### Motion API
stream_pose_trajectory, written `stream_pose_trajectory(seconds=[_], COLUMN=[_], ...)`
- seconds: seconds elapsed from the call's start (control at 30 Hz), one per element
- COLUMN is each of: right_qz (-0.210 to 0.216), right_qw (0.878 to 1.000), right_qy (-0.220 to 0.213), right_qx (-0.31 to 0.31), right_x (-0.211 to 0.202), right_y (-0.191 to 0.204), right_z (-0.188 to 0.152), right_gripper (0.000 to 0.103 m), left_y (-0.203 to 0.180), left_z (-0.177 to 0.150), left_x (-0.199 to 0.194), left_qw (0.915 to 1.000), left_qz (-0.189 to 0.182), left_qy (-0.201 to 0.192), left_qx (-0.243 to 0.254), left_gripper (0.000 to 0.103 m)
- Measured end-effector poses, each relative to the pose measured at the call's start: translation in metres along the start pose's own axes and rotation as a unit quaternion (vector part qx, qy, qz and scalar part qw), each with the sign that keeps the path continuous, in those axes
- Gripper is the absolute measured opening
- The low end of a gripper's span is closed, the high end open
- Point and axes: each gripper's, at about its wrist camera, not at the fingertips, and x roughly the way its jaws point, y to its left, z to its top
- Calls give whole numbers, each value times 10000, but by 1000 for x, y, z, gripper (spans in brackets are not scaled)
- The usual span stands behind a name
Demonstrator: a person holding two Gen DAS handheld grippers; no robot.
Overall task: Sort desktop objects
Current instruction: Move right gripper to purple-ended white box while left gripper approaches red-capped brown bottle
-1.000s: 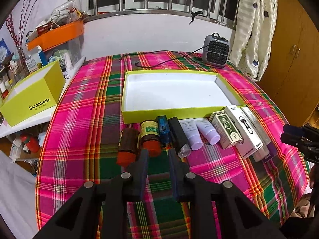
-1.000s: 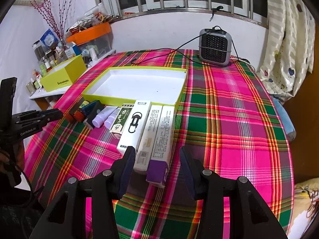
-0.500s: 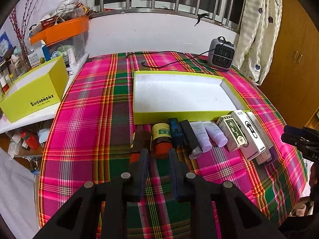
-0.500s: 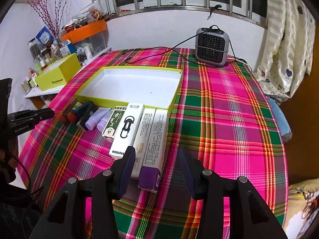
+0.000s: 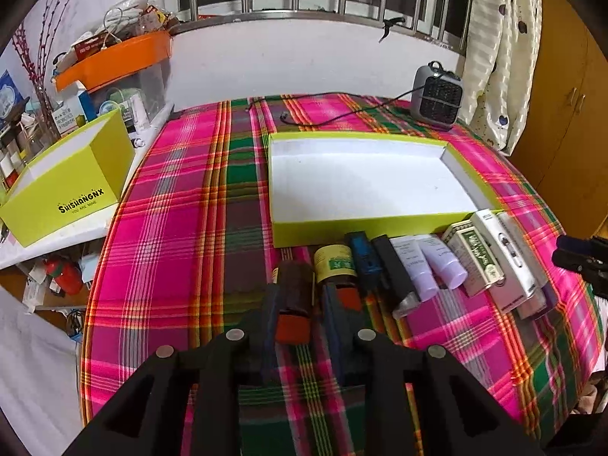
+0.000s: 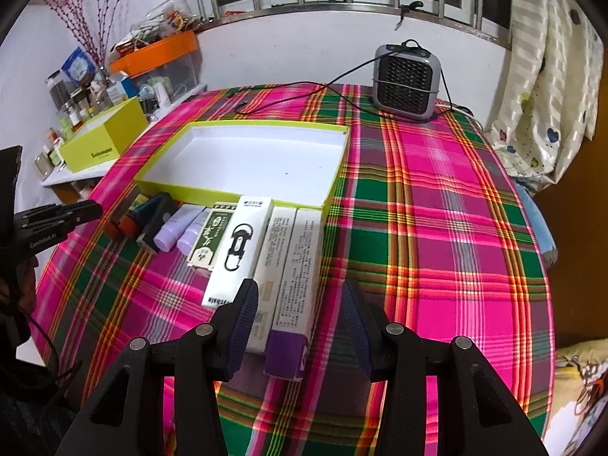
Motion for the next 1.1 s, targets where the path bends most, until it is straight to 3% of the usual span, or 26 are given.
stream_pose_trajectory(seconds=[0.4,0.53,0.67,1.1], right_qz=[23,45,93,-2], right_qw=[9996,9992,9989,9979], right_qy=[255,387,449,648], right_qx=[115,51,95,59], right_x=[30,39,42,58], right_y=[-4,-1,-4,-4], right_z=[9,9,8,8], right_gripper=[44,37,23,23], left_y=[12,11,10,10], left_z=[-3,-4,-4,-5], left_x=[21,22,22,37], left_qw=[9996,9996,9996,9989], left_qz=[-70,-148,-167,-228], left_qy=[170,184,186,390], left_qx=[-200,-174,-136,-159], left_gripper=[25,25,25,32])
